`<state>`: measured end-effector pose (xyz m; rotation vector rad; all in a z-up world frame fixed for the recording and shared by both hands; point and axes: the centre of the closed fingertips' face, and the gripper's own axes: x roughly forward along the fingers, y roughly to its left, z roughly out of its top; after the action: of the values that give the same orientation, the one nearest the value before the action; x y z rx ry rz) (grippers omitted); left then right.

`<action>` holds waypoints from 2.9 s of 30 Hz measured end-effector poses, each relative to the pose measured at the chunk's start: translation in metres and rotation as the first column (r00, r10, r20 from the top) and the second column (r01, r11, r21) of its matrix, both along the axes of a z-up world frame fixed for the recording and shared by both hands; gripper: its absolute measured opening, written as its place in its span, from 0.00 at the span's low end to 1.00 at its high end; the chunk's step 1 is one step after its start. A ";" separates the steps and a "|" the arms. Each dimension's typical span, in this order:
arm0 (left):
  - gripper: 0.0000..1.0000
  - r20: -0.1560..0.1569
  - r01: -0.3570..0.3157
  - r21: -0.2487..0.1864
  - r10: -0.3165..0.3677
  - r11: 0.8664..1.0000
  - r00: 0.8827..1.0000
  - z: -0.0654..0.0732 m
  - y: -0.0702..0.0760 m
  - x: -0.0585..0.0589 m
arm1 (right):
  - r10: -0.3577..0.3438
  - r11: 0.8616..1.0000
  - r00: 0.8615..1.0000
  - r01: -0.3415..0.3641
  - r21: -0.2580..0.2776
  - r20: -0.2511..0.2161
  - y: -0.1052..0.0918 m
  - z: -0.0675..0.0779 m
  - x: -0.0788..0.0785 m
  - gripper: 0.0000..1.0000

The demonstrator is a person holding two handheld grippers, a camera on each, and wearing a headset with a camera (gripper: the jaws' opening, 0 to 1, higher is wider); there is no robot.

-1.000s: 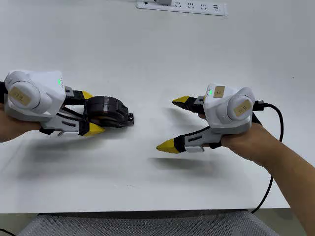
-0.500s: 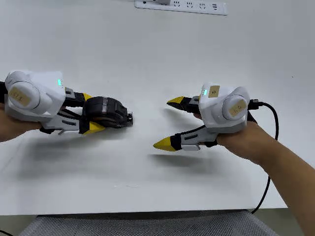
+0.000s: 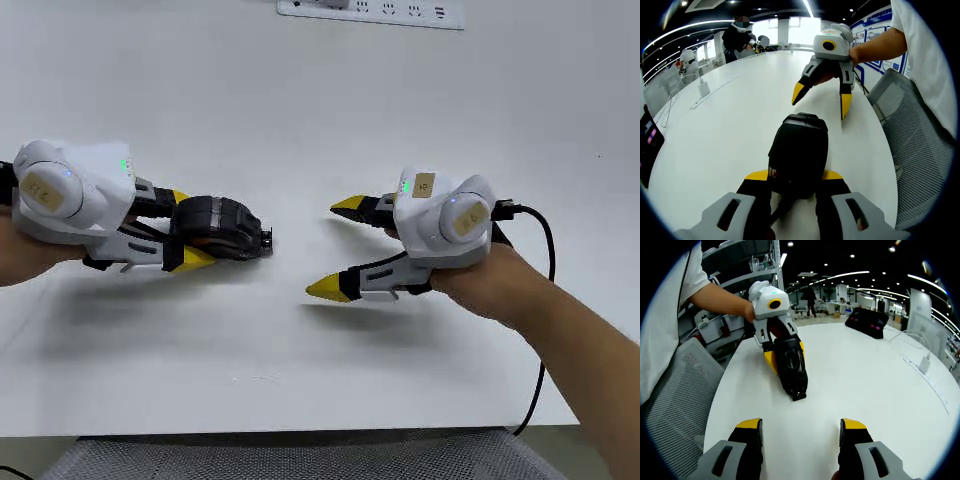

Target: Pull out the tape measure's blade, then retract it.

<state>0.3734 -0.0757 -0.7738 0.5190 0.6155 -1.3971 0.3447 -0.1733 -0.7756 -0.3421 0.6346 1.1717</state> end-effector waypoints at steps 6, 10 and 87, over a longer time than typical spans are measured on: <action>0.29 0.004 0.010 0.006 -0.010 1.000 1.000 0.000 0.000 0.000 | 0.032 0.999 0.999 -0.032 0.001 0.019 0.011 -0.003 0.005 0.54; 0.29 0.010 0.022 0.012 -0.022 1.000 1.000 -0.001 0.000 0.001 | 0.053 0.999 0.998 -0.054 0.002 0.033 0.018 -0.004 0.009 0.49; 0.28 0.025 0.059 0.016 -0.060 0.998 0.998 -0.003 0.002 0.000 | 0.192 0.980 0.976 -0.197 0.043 0.100 0.055 -0.013 0.013 0.09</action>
<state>0.3730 -0.0742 -0.7766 0.5708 0.5947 -1.4408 0.3581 -0.1179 -0.7887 -0.4201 0.4936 1.3483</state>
